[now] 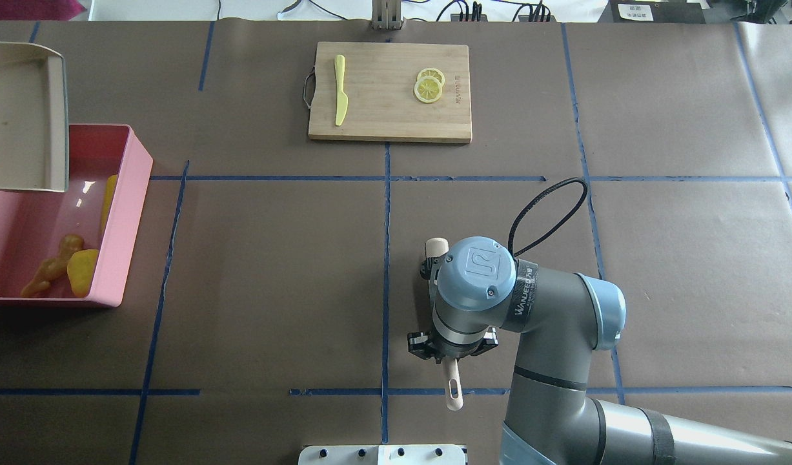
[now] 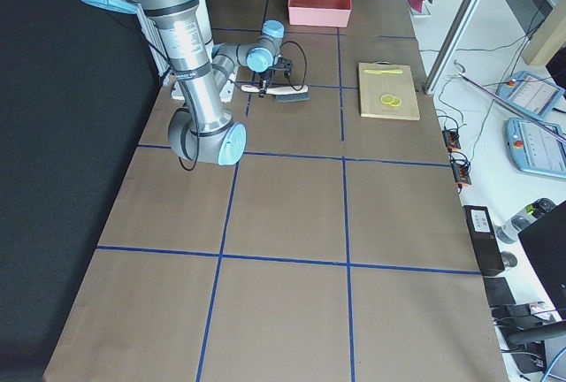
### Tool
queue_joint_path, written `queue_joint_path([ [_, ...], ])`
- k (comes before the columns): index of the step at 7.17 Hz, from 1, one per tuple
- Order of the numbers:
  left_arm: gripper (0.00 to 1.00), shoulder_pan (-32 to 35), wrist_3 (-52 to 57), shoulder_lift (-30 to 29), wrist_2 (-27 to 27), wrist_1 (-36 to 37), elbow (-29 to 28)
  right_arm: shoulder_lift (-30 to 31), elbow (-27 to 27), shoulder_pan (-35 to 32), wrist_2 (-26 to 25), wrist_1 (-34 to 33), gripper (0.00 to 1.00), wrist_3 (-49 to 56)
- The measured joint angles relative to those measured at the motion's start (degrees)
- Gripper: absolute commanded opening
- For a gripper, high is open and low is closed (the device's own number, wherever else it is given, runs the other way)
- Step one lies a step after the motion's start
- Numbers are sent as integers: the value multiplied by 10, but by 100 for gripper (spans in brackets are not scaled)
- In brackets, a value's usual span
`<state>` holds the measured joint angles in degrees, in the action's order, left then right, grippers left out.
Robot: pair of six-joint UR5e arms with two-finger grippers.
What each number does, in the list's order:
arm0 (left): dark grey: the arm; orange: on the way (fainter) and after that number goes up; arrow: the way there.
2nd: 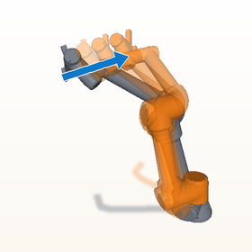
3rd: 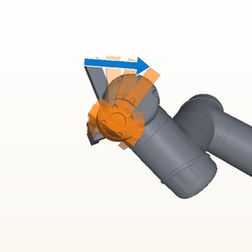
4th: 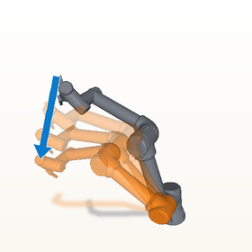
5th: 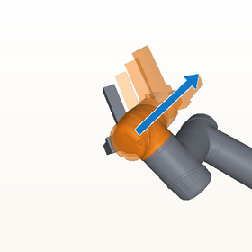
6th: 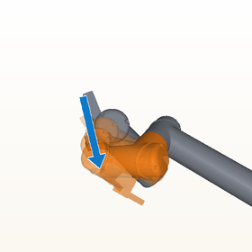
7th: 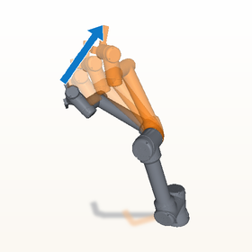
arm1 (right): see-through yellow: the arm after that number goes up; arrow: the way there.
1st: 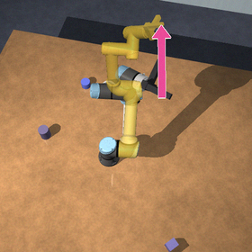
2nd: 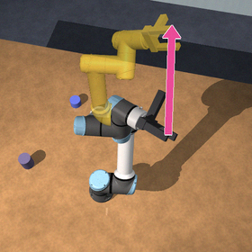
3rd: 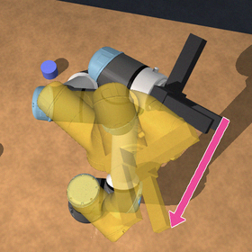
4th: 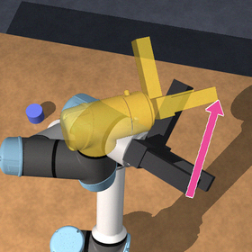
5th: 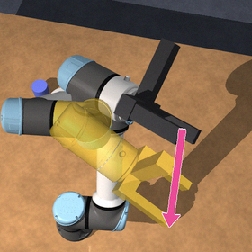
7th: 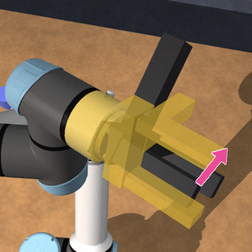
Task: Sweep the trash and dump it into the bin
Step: 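Lower the empty dustpan back onto the table with the left gripper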
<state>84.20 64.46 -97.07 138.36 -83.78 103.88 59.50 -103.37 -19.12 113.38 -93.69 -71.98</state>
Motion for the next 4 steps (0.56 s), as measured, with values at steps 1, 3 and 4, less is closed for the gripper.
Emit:
queue_joint_path([
  [1,2,-17,-42,-1,13,-18,9,0,0,1,-1,0,0,0],
  [3,2,-73,-146,-2,40,-83,14,0,-1,1,-2,0,0,0],
  [4,2,-109,-197,-8,44,-118,13,0,0,1,-2,0,0,0],
])
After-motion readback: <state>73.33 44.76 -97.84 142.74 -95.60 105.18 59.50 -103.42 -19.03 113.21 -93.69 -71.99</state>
